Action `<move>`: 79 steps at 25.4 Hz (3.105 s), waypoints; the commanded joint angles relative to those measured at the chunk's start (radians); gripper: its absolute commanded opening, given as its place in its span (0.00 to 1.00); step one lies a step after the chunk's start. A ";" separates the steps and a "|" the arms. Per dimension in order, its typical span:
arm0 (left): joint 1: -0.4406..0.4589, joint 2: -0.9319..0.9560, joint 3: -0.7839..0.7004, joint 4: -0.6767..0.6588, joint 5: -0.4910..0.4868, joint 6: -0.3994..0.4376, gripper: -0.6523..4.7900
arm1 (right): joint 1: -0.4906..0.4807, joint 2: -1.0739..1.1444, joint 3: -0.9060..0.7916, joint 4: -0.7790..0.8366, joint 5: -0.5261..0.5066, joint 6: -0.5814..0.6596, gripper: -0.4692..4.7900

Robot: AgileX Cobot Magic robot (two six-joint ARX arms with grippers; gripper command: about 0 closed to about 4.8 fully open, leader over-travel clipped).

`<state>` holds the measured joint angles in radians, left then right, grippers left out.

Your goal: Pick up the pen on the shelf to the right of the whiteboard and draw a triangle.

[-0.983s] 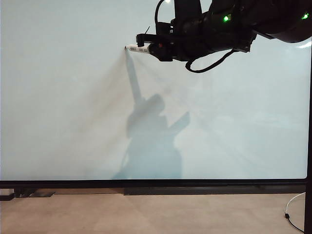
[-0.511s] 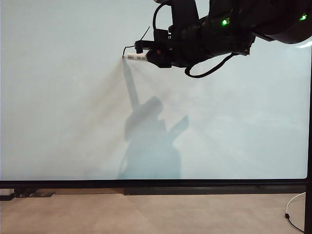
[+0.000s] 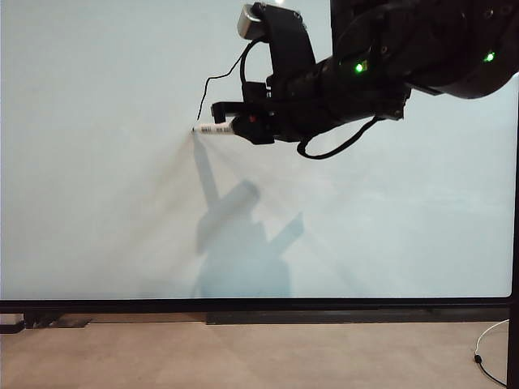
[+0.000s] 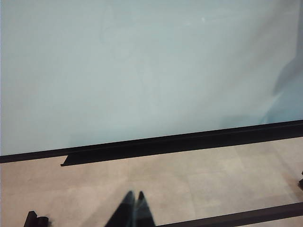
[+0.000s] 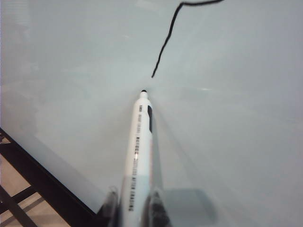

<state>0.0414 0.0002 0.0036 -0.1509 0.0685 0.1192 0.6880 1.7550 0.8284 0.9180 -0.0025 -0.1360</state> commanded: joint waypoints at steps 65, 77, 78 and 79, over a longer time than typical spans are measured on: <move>0.000 0.000 0.003 0.009 0.003 0.001 0.11 | 0.019 0.333 0.197 0.078 -0.067 0.084 0.07; 0.000 0.000 0.003 0.009 0.003 0.001 0.11 | 0.011 0.332 0.177 0.086 -0.051 0.079 0.07; 0.000 0.000 0.003 0.009 0.003 0.001 0.11 | 0.010 0.332 0.177 0.086 -0.051 0.079 0.07; 0.000 0.000 0.003 0.009 0.002 0.001 0.11 | 0.005 0.332 0.177 0.089 -0.052 0.079 0.07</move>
<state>0.0414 0.0002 0.0036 -0.1505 0.0685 0.1192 0.7067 2.0892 1.0019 0.9897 -0.1062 -0.0612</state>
